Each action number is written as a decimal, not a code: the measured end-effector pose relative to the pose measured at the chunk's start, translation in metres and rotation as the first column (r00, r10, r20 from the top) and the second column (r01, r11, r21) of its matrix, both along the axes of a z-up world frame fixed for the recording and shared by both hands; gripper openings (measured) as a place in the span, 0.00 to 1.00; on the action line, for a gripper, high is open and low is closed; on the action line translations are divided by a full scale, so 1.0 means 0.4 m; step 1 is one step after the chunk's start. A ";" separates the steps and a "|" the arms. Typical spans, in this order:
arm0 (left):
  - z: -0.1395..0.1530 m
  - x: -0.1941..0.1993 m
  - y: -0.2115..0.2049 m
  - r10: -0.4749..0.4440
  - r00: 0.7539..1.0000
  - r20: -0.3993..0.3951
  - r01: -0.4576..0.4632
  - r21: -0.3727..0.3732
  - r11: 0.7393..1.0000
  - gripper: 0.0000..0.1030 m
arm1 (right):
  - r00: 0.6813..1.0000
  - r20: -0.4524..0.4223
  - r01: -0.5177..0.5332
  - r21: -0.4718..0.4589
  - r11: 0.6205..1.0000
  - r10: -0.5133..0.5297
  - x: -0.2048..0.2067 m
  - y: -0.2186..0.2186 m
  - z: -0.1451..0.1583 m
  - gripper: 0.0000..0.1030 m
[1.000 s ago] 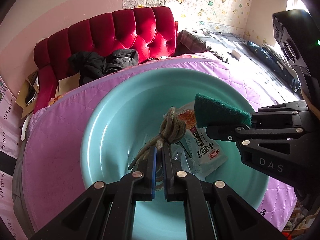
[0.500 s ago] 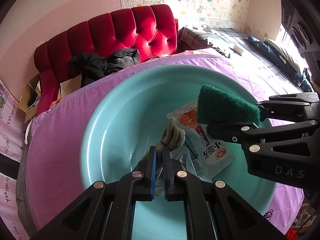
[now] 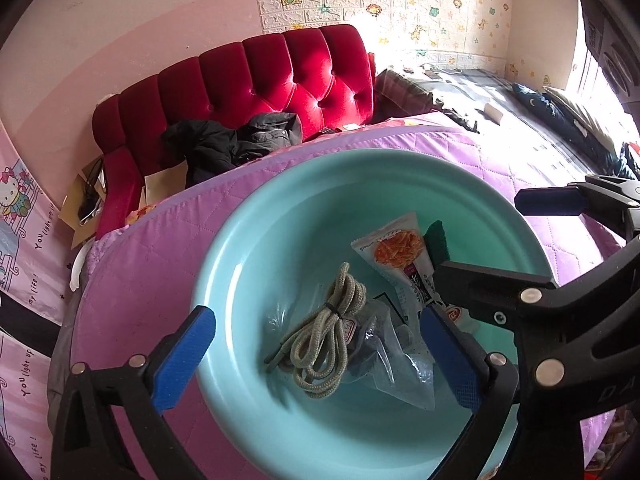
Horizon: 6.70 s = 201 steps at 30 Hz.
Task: Organize soft objects
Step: 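Open both tools to drop the rope and pad into the basin, then move both tools back toward the mask and tissue on the table, then grasp the blue face mask with the left tool while the right tool grasps the white tissue, then carry the mask and tissue over the teal basin with both tools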
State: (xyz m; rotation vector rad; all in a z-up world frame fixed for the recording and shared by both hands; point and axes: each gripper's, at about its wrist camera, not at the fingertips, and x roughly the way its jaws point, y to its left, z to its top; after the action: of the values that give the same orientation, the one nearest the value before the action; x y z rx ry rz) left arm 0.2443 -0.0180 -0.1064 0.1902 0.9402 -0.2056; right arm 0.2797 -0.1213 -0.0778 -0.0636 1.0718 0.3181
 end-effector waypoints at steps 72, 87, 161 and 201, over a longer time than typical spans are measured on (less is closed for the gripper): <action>-0.008 -0.648 -0.051 0.002 0.992 -0.123 -0.011 -0.073 0.997 1.00 | 0.998 0.025 -0.053 -0.051 0.997 0.054 -0.618 -0.137 0.011 1.00; -0.088 -0.662 -0.074 -0.037 0.963 -0.266 0.006 -0.117 0.993 1.00 | 0.999 -0.026 -0.026 -0.051 0.998 0.024 -0.625 -0.164 -0.029 1.00; -0.069 -0.709 -0.003 0.024 0.964 -0.264 -0.087 -0.232 0.969 0.04 | 0.928 -0.248 -0.290 -0.010 0.957 0.279 -0.700 -0.077 -0.168 0.29; 0.090 -0.654 -0.077 -0.057 0.996 -0.067 0.045 -0.170 0.984 0.04 | 0.984 -0.013 -0.176 0.001 0.984 0.176 -0.640 -0.173 0.037 0.28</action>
State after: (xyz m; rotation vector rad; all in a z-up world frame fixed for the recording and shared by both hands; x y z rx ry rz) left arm -0.0173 -0.0490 -0.0704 0.0516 0.9846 -0.3399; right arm 0.0236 -0.1905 -0.0630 -0.1568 1.0817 0.4782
